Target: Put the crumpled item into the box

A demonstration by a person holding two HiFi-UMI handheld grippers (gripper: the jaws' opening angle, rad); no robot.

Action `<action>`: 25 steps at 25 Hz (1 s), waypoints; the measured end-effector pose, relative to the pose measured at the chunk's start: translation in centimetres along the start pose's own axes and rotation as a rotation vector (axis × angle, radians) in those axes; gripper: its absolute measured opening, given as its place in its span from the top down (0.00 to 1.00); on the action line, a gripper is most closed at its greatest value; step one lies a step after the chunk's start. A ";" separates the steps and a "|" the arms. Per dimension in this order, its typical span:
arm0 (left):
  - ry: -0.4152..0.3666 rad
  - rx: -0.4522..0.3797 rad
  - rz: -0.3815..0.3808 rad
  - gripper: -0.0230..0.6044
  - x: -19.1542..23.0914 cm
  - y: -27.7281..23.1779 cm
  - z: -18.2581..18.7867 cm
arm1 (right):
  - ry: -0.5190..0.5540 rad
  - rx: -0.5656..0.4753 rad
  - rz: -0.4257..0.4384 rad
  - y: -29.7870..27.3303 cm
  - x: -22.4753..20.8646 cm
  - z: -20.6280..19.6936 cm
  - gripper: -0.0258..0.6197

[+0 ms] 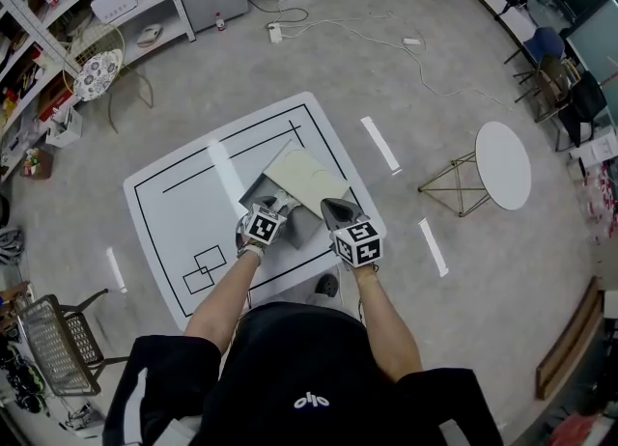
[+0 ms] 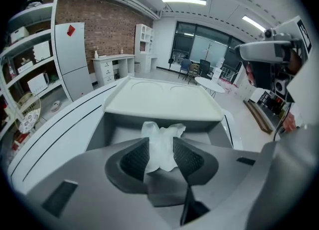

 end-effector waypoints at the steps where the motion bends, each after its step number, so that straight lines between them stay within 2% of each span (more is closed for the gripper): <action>1: 0.000 0.001 0.002 0.73 -0.1 0.1 0.0 | 0.000 -0.003 0.002 0.1 0.1 0.1 0.95; 4: 0.001 -0.022 0.019 0.71 0.2 0.6 0.3 | 0.006 -0.013 0.005 0.5 0.3 0.2 0.95; 9: 0.045 -0.123 0.052 0.71 0.6 3.6 1.7 | 0.011 -0.032 0.002 1.3 0.2 0.4 0.95; 11: 0.057 -0.181 0.074 0.75 0.8 5.3 2.7 | 0.008 -0.041 -0.001 1.7 0.1 0.5 0.95; 17: 0.086 -0.340 0.108 0.94 0.4 10.7 5.3 | 0.012 -0.071 -0.006 3.3 0.4 1.0 0.95; 25: 0.047 -0.572 0.101 0.95 -1.0 19.3 10.7 | 0.050 -0.147 0.000 5.7 1.6 4.0 0.95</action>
Point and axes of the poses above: the fingertips, and each gripper's own axes: y backward along the fingers, x to its left, z out of its top, the point moved 2 cm from there along y, backward along the fingers, and after that the axes turned 4 degrees about -y, right-handed, at the moved point
